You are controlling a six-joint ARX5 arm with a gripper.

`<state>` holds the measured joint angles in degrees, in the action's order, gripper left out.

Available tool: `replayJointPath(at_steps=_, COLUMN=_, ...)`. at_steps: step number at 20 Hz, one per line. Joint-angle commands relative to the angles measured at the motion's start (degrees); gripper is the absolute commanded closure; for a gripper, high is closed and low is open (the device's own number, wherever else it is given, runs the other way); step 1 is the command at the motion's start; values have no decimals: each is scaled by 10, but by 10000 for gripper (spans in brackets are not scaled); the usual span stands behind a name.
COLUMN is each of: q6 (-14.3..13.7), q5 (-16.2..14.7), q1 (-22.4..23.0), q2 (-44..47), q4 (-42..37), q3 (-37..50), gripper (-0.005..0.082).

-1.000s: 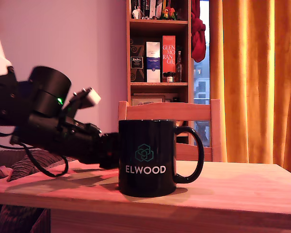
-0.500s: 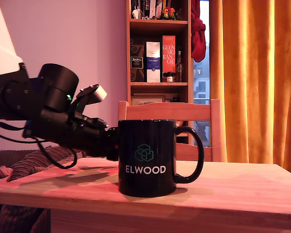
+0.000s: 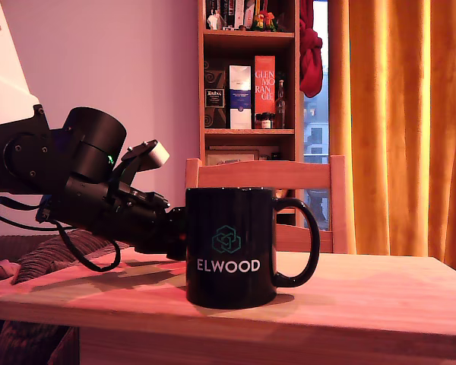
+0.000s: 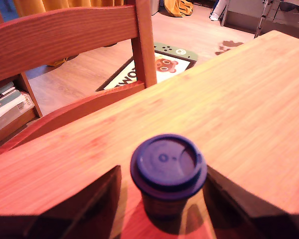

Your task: Pick up the coffee capsules on the table and drop them inside the coffee cup

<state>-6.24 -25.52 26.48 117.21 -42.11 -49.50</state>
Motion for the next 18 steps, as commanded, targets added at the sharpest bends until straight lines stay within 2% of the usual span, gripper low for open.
replayJointPath(at_steps=1, q6=-2, q5=-1, q1=2, q2=13, q4=4, q3=3, gripper=310)
replayJointPath(at_steps=2, q6=-2, q5=-1, q1=2, q2=13, q4=9, q3=3, gripper=326)
replayJointPath(at_steps=6, q6=-2, q5=-2, q1=2, q2=13, q4=33, q3=3, gripper=536)
replayJointPath(at_steps=8, q6=-2, q5=-2, q1=2, q2=13, q4=37, q3=3, gripper=605)
replayJointPath(at_steps=14, q6=3, q5=-11, q1=2, q2=7, q4=46, q3=3, gripper=607)
replayJointPath(at_steps=18, q6=6, q5=-11, q1=2, q2=-18, q4=87, q3=3, gripper=607)
